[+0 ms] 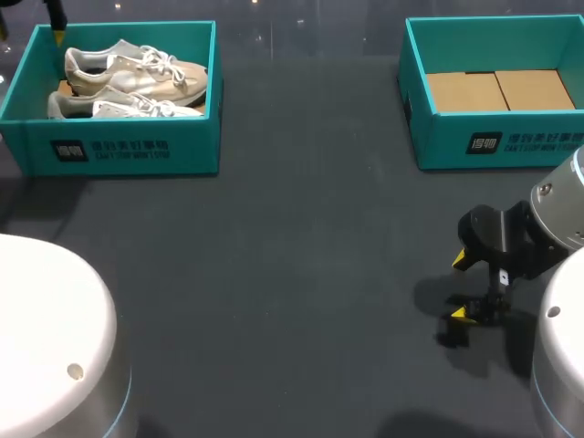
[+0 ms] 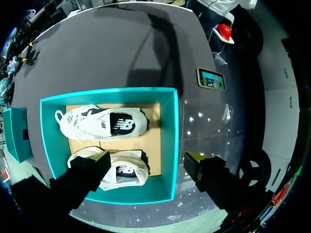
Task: Take the shoe out of the shoebox, open the shoe tongue, remove and reinsert the insole, then place the shoe into the shoebox
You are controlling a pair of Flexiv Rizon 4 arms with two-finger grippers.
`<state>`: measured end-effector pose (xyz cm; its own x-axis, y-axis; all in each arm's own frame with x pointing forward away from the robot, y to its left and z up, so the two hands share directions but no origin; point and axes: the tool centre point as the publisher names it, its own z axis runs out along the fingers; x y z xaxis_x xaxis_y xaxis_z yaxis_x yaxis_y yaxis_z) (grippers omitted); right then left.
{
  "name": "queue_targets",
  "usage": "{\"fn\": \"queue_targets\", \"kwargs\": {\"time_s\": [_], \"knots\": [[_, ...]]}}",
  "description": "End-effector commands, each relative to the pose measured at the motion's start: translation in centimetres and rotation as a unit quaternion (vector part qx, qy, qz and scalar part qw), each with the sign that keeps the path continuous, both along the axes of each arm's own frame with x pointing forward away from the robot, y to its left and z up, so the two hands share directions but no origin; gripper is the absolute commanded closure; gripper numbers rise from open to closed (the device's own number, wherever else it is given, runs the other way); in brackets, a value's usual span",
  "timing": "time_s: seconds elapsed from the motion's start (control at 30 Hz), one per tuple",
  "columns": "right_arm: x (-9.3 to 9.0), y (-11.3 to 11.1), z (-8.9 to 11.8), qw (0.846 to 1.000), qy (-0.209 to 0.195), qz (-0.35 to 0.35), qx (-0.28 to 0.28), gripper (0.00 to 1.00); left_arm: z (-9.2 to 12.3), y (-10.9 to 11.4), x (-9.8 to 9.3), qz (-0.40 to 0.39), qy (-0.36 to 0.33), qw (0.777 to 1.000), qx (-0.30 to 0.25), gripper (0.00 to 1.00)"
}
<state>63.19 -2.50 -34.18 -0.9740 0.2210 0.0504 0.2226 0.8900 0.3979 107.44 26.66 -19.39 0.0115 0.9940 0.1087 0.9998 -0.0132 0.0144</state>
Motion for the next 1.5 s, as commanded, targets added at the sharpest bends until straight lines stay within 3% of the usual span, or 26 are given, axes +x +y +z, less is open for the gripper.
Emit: {"fn": "queue_targets", "kwargs": {"time_s": [0.03, 0.17, 0.43, 0.8, 1.03, 1.5], "knots": [[-0.2, 0.0, 0.1, 1.000, -0.001, -0.001, -0.001, 0.00, 0.0, 0.0, -0.7, -0.001, -0.006, 1.000, 0.001, 0.00], [-0.2, 0.0, 0.1, 1.000, -0.001, -0.001, -0.001, 0.00, -0.2, 0.0, -0.8, 0.010, -0.011, 1.000, 0.015, 0.00], [-0.2, 0.0, 0.1, 1.000, -0.001, -0.001, -0.001, 0.00, -3.7, 0.2, -2.0, 0.000, -0.005, 0.999, 0.032, 0.00], [-0.2, 0.0, 0.1, 1.000, -0.001, -0.001, -0.001, 0.00, -3.1, 0.2, -2.2, -0.015, -0.013, 0.999, 0.024, 0.00], [-0.2, 0.0, 0.1, 1.000, -0.001, -0.001, -0.001, 0.00, -7.5, -0.1, -2.0, -0.002, 0.009, 1.000, 0.029, 0.00], [-0.2, 0.0, 0.1, 1.000, -0.001, -0.001, -0.001, 0.00, -11.3, 0.0, -2.7, -0.007, 0.025, 0.999, 0.032, 0.02]]}}
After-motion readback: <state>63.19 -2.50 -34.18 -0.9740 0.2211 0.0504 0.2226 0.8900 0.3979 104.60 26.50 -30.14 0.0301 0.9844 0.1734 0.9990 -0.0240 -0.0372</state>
